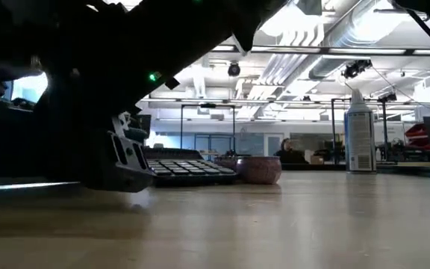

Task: Apply microfiber cloth
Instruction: Spray the back of the black tablet using the white spray bottle

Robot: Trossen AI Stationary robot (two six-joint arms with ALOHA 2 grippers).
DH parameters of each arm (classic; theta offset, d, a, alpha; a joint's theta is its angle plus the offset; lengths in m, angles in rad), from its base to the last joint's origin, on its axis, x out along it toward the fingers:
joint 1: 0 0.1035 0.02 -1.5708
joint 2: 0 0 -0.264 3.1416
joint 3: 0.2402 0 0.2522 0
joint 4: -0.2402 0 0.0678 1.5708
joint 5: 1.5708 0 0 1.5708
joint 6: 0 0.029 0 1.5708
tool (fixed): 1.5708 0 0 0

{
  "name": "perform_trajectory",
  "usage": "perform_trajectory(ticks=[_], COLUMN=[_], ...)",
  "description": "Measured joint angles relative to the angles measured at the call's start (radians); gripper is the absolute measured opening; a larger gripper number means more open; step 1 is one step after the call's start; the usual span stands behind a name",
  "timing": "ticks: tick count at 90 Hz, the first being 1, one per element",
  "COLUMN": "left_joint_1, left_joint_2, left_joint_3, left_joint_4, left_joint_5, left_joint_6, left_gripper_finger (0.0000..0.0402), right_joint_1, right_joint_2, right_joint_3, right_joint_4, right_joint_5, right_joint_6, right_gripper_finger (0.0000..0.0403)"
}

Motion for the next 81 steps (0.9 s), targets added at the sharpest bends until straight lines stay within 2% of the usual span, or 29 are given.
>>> perform_trajectory(ticks=[9,22,35,48,67,81], left_joint_1=[0.000,-0.018,-0.047,-0.055,-0.040,0.011], left_joint_2=[-0.085,-0.276,-0.471,-0.610,-0.662,-0.639], left_joint_3=[0.003,0.017,0.016,0.016,0.016,0.016], left_joint_4=[-0.077,-0.162,-0.163,-0.102,0.121,0.304], left_joint_5=[-0.025,-0.090,-0.230,-0.376,-0.419,-0.405], left_joint_6=[0.023,0.082,0.175,0.297,0.518,0.702], left_gripper_finger=[0.0000,0.0000,0.0009,0.0037,0.0097,0.0133], right_joint_1=[0.002,0.002,-0.012,-0.062,-0.135,-0.185], right_joint_2=[-0.048,-0.194,-0.334,-0.473,-0.578,-0.609], right_joint_3=[0.000,0.002,0.003,0.002,0.002,0.002], right_joint_4=[-0.068,-0.227,-0.444,-0.597,-0.729,-0.718], right_joint_5=[0.019,0.037,0.034,-0.020,-0.144,-0.259], right_joint_6=[0.064,0.188,0.364,0.574,0.738,0.795], right_gripper_finger=[0.0006,0.0003,0.0002,0.0001,0.0001,0.0001])
